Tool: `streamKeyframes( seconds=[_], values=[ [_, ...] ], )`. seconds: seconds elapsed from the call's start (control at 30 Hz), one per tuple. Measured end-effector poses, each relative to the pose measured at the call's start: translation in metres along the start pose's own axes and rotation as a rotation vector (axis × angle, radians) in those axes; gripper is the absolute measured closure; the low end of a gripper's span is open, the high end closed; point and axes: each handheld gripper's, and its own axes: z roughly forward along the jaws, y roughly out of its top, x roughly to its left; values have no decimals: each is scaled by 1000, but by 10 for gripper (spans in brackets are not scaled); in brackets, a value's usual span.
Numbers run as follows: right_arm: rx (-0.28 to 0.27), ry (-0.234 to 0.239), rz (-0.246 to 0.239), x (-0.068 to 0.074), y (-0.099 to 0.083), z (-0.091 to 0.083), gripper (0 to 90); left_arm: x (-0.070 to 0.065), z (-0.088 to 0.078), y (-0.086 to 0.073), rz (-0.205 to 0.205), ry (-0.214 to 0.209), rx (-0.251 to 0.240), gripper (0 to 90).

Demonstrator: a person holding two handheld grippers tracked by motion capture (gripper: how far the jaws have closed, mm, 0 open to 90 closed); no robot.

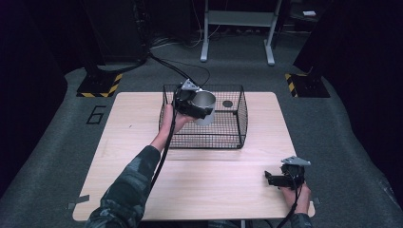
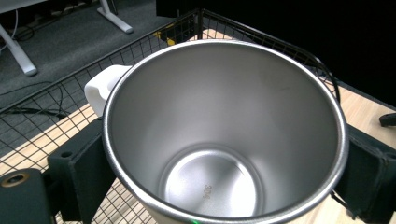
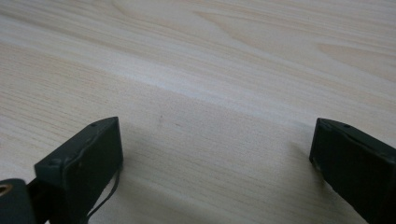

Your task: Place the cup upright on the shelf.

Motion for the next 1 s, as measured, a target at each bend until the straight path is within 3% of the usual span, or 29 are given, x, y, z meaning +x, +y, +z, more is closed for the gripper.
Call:
streamKeyframes(
  seconds=[0.23,0.7,1.0],
  values=[
    [-1,0,-3,0,0,0,23,7,17,-5,-7,10,46,74],
    [1,3,-13,-1,0,0,27,19,39,-14,-33,28,94,74],
    [0,4,-13,-1,0,0,28,21,56,-20,-11,32,148,74]
  ],
)
